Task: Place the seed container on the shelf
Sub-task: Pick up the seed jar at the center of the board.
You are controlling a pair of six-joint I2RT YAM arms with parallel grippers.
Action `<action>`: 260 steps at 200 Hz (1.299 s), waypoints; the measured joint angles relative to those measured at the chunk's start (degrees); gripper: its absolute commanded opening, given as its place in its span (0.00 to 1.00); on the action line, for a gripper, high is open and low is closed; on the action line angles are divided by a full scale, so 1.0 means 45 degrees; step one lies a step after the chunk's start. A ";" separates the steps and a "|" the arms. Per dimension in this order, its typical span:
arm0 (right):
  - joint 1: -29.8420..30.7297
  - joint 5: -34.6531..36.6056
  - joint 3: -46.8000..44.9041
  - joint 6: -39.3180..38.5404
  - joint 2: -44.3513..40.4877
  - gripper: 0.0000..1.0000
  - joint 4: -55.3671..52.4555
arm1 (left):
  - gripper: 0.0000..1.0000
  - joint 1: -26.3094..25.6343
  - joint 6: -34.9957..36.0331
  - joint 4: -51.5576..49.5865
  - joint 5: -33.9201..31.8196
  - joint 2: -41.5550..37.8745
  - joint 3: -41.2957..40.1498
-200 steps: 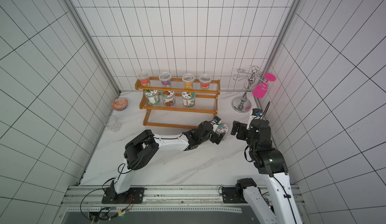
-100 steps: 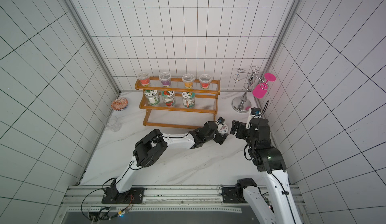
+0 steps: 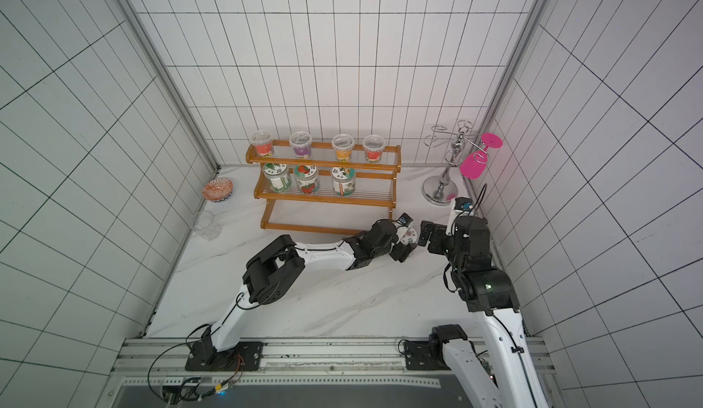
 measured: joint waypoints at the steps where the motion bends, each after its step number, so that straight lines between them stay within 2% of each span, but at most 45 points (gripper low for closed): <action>1: 0.0000 -0.0029 -0.0010 -0.0024 -0.0010 0.99 -0.0005 | 0.64 0.0000 0.0005 0.0010 0.0024 -0.0019 -0.0024; 40: -0.0078 -0.1229 -0.0107 -0.0607 -0.0243 0.99 0.0175 | 0.61 0.0000 -0.0005 0.0112 0.0986 -0.1846 -0.2370; 93: -0.0078 -0.4367 -0.0141 -0.1467 -0.0631 0.99 0.0714 | 0.54 0.0291 -0.0160 -0.0345 0.2521 -0.6960 -0.5644; 144: -0.0073 -0.8573 -0.0418 -0.1889 -0.0690 1.00 0.2030 | 0.53 0.1627 -0.0209 -0.2497 0.4099 -1.1832 -0.6591; 190: -0.0005 -1.2565 -0.1331 -0.1855 -0.0010 1.00 0.4192 | 0.53 0.2997 0.0306 -0.5620 0.5965 -1.4328 -0.6572; 216: 0.0753 -1.3046 -0.1613 -0.1928 0.0432 0.99 0.5226 | 0.53 0.3721 0.0763 -0.7407 0.6897 -1.4838 -0.6295; 260: 0.3687 -1.2220 -0.2336 -0.2973 0.0597 0.99 0.6989 | 0.53 0.3895 0.1719 -0.9481 0.8174 -1.5310 -0.5814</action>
